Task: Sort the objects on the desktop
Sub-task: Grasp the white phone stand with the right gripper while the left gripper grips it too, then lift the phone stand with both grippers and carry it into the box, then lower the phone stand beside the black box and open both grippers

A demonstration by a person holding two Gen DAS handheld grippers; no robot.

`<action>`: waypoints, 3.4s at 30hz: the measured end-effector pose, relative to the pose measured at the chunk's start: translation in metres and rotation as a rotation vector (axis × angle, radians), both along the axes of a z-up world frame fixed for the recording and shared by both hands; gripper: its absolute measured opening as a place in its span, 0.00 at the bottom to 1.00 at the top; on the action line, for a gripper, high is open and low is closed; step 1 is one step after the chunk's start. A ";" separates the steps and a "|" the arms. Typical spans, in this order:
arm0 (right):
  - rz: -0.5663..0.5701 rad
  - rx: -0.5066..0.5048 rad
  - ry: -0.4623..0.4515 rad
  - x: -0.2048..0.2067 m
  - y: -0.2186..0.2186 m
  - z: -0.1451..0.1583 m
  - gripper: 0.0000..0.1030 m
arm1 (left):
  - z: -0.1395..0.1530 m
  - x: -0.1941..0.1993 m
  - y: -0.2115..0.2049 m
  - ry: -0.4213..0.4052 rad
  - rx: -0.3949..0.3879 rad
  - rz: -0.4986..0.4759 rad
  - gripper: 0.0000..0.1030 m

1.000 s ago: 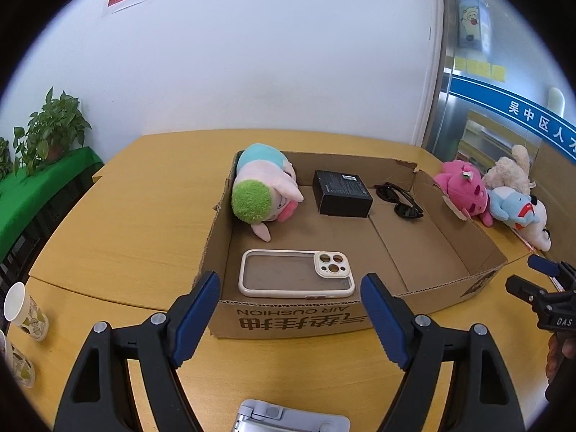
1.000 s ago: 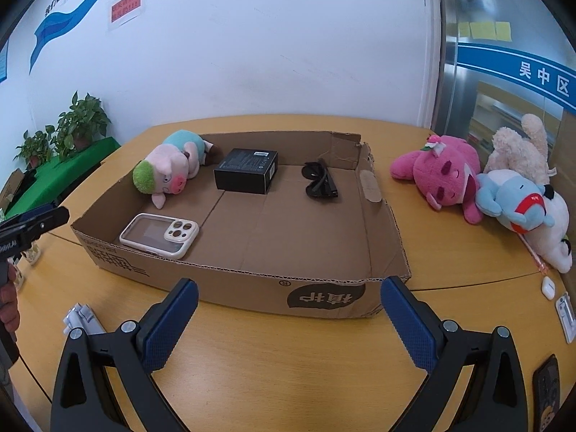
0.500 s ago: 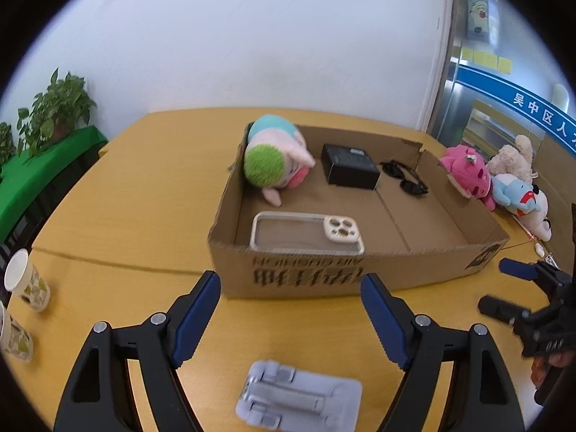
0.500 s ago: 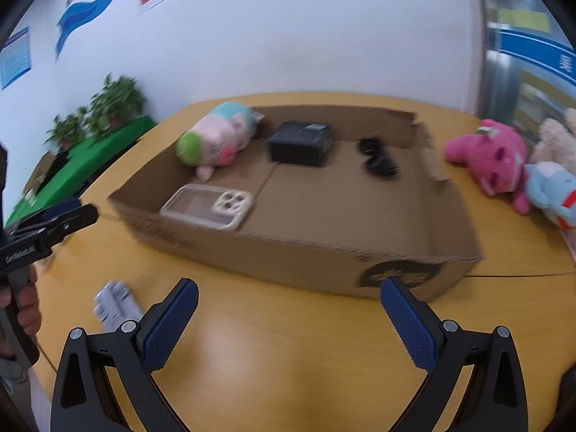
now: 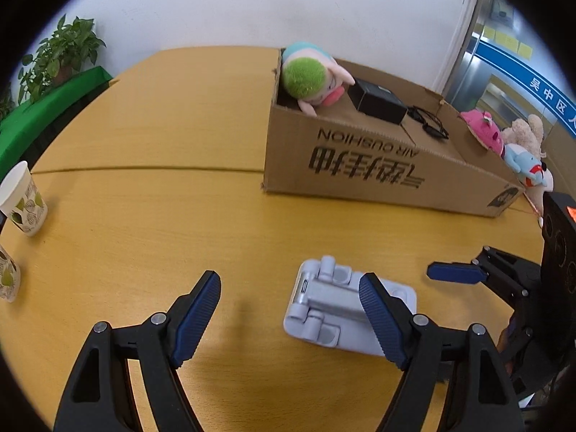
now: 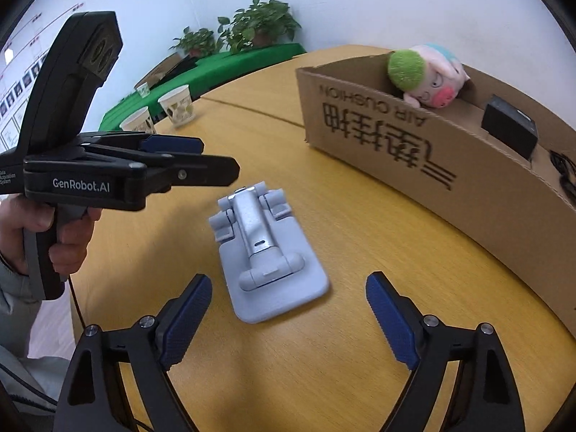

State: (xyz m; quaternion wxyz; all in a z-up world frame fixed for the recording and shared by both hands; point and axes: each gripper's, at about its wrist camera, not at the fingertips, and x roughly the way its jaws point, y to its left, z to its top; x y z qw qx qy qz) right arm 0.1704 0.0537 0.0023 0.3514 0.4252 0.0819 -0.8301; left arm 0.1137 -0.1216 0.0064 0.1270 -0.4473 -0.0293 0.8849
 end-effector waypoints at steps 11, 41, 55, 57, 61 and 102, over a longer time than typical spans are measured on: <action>0.006 -0.002 -0.008 -0.008 -0.001 -0.012 0.56 | -0.020 0.001 0.007 -0.074 0.095 -0.107 0.35; -0.255 -0.128 0.005 -0.013 0.074 0.006 0.38 | 0.015 0.010 0.079 0.066 0.063 -0.162 0.26; -0.423 -0.156 0.383 -0.023 0.144 0.138 0.37 | 0.134 -0.039 0.162 0.387 0.085 -0.331 0.26; -0.435 -0.150 0.417 -0.035 0.152 0.153 0.37 | 0.145 -0.053 0.172 0.415 0.076 -0.340 0.26; -0.440 -0.147 0.440 -0.062 0.165 0.170 0.37 | 0.160 -0.081 0.179 0.440 0.082 -0.336 0.25; -0.203 0.021 -0.212 -0.305 0.116 0.008 0.54 | 0.006 -0.252 0.150 -0.272 0.094 -0.153 0.25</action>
